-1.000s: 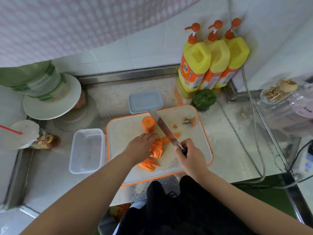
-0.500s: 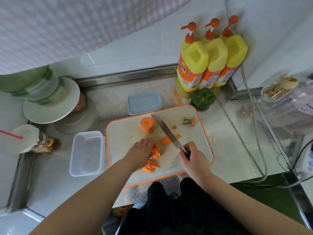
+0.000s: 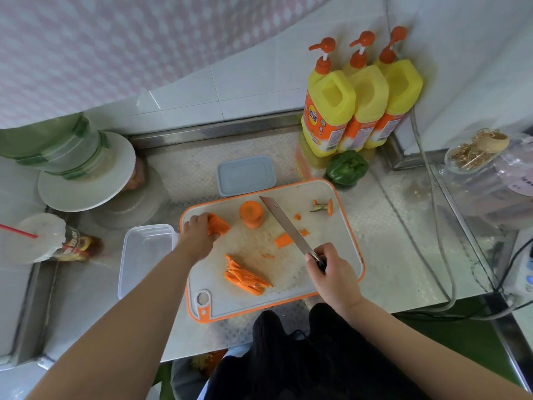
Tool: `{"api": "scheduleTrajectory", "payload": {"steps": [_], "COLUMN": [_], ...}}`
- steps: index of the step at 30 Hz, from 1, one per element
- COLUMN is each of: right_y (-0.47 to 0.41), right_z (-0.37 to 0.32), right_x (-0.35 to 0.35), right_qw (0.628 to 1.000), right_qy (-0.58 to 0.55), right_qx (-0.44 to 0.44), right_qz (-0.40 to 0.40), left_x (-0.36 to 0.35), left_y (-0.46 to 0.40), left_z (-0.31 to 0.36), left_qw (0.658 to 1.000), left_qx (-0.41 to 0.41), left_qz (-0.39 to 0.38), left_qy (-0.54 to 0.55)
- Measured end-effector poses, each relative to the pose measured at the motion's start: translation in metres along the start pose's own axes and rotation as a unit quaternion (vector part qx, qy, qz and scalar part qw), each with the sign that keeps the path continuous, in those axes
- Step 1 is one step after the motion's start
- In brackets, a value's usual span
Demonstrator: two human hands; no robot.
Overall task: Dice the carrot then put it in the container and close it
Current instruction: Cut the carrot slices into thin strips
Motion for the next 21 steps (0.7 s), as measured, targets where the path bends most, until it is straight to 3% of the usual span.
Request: {"api": "scheduleTrajectory", "payload": {"steps": [6, 14, 17, 19, 21], "right_y": [-0.002, -0.001, -0.001, 0.0, 0.001], "right_z": [0.001, 0.003, 0.005, 0.006, 0.007], "right_x": [0.0, 0.001, 0.003, 0.005, 0.007], "right_qw": [1.0, 1.0, 1.0, 0.999, 0.999], "right_qy": [0.004, 0.005, -0.007, -0.02, -0.036], "right_qx": [-0.002, -0.014, -0.018, -0.027, -0.036], "right_qz": [-0.013, -0.019, -0.008, 0.002, 0.011], "left_x": [-0.007, -0.001, 0.003, 0.003, -0.009], "left_y": [-0.011, 0.018, 0.04, 0.055, 0.058], "left_z": [-0.01, 0.004, 0.021, 0.046, 0.078], "left_qw": [0.999, 0.998, 0.974, 0.923, 0.907], "left_qx": [0.04, 0.009, -0.075, -0.188, -0.286], "left_qz": [-0.03, 0.058, 0.214, 0.336, 0.309], "left_qy": [-0.022, 0.028, 0.02, 0.001, -0.002]}}
Point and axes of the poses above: each hand's wrist, its own y-axis away from the middle knuckle, its own x-axis out of the back of the hand, z = x × y, the point moved 4 cm from there along -y, towards the middle knuckle, and after that the axes turned 5 degrees about -x, right-handed, at the moved point
